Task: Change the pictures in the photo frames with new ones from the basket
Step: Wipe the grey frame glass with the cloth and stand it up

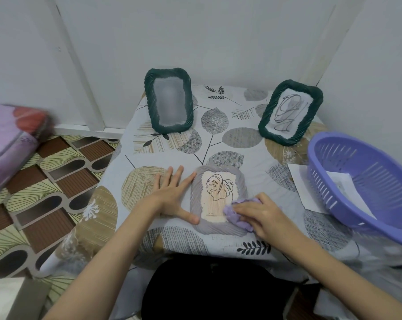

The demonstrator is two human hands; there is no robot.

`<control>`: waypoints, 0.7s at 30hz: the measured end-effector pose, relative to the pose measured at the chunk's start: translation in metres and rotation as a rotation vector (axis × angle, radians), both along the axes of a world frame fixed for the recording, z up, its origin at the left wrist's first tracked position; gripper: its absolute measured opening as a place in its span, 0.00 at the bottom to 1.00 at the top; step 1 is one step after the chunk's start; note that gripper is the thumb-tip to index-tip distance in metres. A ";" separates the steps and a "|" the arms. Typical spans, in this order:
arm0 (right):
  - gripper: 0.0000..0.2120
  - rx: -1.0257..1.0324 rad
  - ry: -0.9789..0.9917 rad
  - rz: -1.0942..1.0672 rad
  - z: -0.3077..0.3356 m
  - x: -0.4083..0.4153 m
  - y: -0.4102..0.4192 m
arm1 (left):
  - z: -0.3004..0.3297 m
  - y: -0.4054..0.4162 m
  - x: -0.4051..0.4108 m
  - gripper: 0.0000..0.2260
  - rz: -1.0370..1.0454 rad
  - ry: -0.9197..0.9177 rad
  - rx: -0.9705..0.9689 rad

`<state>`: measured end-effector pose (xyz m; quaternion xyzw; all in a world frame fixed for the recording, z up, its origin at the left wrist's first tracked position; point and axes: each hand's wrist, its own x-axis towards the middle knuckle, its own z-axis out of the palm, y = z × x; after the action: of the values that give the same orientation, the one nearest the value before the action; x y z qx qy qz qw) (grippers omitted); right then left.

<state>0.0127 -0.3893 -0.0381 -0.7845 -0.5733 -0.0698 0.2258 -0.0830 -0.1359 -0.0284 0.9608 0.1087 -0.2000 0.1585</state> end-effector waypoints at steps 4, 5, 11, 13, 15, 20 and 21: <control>0.15 0.002 0.016 -0.105 0.006 0.018 0.020 | 0.001 0.000 0.000 0.57 -0.004 0.006 0.004; 0.18 0.016 0.021 -0.120 0.008 0.024 0.030 | 0.001 0.000 0.000 0.57 -0.004 0.006 0.004; 0.12 -0.034 0.211 -0.258 0.012 0.038 0.088 | 0.002 -0.001 -0.001 0.57 -0.006 0.006 0.005; 0.13 -0.038 0.282 -0.240 0.017 0.026 0.097 | 0.002 -0.001 -0.001 0.58 -0.008 0.008 0.015; 0.12 -0.036 0.312 -0.195 0.019 0.013 0.101 | 0.001 -0.001 -0.001 0.57 -0.008 0.010 0.020; 0.12 -0.050 0.440 -0.150 0.018 -0.010 0.082 | 0.000 -0.001 0.001 0.57 -0.002 -0.006 0.023; 0.12 -0.062 0.449 -0.121 0.017 -0.015 0.075 | 0.000 -0.001 0.001 0.57 -0.002 -0.009 0.023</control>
<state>-0.0028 -0.3138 -0.0214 -0.8199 -0.4624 0.1107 0.3188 -0.0821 -0.1373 -0.0287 0.9635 0.1095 -0.1944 0.1478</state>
